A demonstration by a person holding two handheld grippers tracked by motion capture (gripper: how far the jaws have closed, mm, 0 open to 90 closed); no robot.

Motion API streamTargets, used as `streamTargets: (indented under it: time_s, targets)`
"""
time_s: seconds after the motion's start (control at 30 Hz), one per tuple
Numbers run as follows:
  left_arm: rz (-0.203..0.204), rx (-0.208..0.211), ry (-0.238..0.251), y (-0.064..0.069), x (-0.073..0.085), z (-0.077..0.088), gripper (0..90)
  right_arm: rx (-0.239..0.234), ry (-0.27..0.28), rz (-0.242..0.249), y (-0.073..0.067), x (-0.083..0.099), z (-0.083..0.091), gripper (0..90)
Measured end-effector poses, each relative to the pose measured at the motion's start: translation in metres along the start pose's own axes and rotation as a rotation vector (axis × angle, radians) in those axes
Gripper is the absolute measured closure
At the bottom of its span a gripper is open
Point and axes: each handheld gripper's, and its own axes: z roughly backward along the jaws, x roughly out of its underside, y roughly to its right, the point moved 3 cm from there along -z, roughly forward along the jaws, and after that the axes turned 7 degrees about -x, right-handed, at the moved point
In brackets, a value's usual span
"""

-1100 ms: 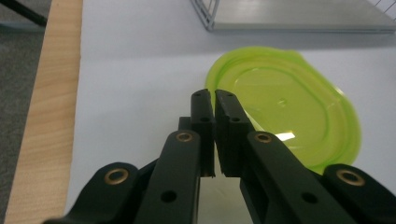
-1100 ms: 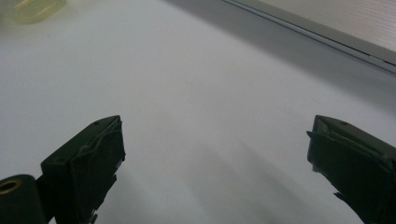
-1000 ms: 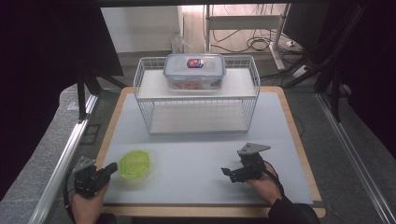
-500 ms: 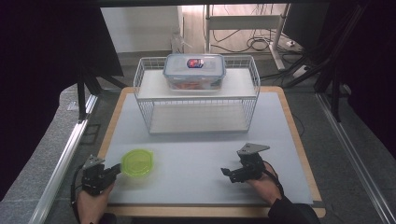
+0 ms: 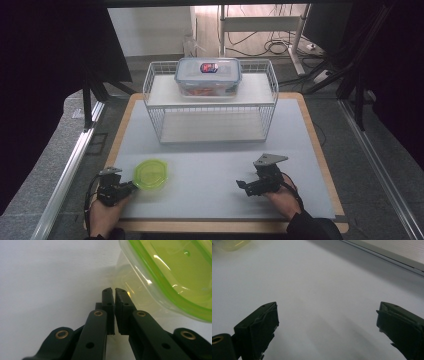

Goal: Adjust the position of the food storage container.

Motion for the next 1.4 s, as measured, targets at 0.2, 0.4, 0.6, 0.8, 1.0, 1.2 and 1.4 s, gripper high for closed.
streamTargets:
  time_s: [0.2,0.4,0.6,0.8,1.0,1.2,1.4]
  targets:
    - [-0.054,0.007,-0.005,0.011,-0.01,-0.011,86.6,0.004,-0.003,-0.005,0.001,0.0,0.0,3.7]
    - [-0.116,0.022,-0.014,0.028,-0.021,-0.023,86.6,0.006,-0.001,-0.01,0.002,0.0,0.0,3.7]
    - [-0.178,0.048,-0.027,0.054,-0.028,-0.034,86.7,0.008,-0.003,-0.012,0.003,0.001,0.001,3.7]
    - [-0.223,0.053,-0.027,0.076,-0.028,-0.039,86.8,0.008,0.0,-0.014,0.003,0.001,0.002,3.7]
    - [-0.267,0.085,-0.033,0.093,-0.026,-0.041,86.5,0.008,-0.002,-0.015,0.003,0.001,0.002,3.7]
    - [-0.313,0.097,-0.043,0.107,-0.022,-0.04,86.5,0.01,-0.007,-0.018,0.004,0.001,0.002,3.7]
    - [-0.352,0.128,-0.053,0.124,-0.017,-0.04,86.0,0.009,-0.007,-0.016,0.003,0.001,0.002,3.7]
